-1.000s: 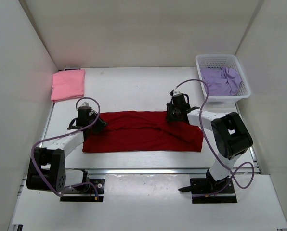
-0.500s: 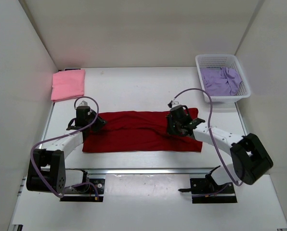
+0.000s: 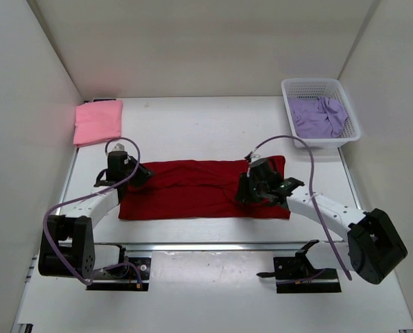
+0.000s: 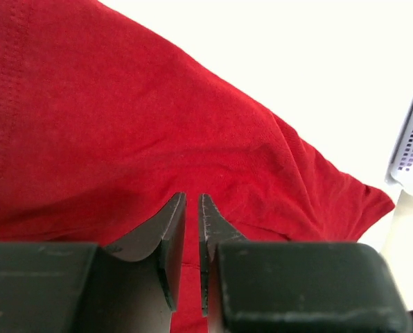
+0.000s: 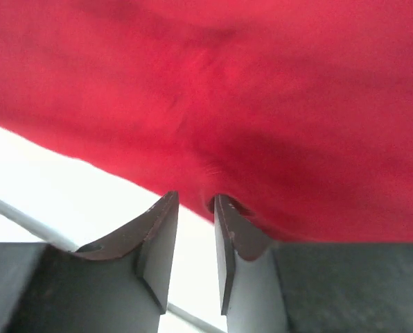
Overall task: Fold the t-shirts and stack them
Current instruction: Fold the flattened tshirt in 1/3 of the way
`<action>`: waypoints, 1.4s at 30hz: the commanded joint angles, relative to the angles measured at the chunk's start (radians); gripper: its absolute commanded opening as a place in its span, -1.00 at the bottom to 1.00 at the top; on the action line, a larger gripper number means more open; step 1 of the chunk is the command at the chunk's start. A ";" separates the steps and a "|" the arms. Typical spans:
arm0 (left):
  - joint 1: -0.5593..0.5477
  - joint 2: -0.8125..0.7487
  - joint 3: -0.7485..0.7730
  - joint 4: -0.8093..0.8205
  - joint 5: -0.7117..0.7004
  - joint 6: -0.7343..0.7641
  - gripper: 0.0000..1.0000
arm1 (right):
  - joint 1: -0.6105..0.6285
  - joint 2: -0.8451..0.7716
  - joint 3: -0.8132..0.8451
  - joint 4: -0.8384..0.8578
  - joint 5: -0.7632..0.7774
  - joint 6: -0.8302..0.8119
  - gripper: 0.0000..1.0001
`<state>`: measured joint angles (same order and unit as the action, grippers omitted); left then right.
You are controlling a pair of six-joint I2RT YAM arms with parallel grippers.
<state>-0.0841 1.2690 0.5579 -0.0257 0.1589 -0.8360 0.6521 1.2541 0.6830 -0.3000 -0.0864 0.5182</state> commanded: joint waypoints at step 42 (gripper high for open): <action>0.222 0.070 0.028 -0.151 -0.073 0.055 -0.56 | -0.296 -0.096 -0.209 0.437 -0.214 -0.014 -0.42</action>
<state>0.1436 1.3258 0.5789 -0.2260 0.0532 -0.7681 0.3466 1.1538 0.4767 0.0769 -0.2901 0.5190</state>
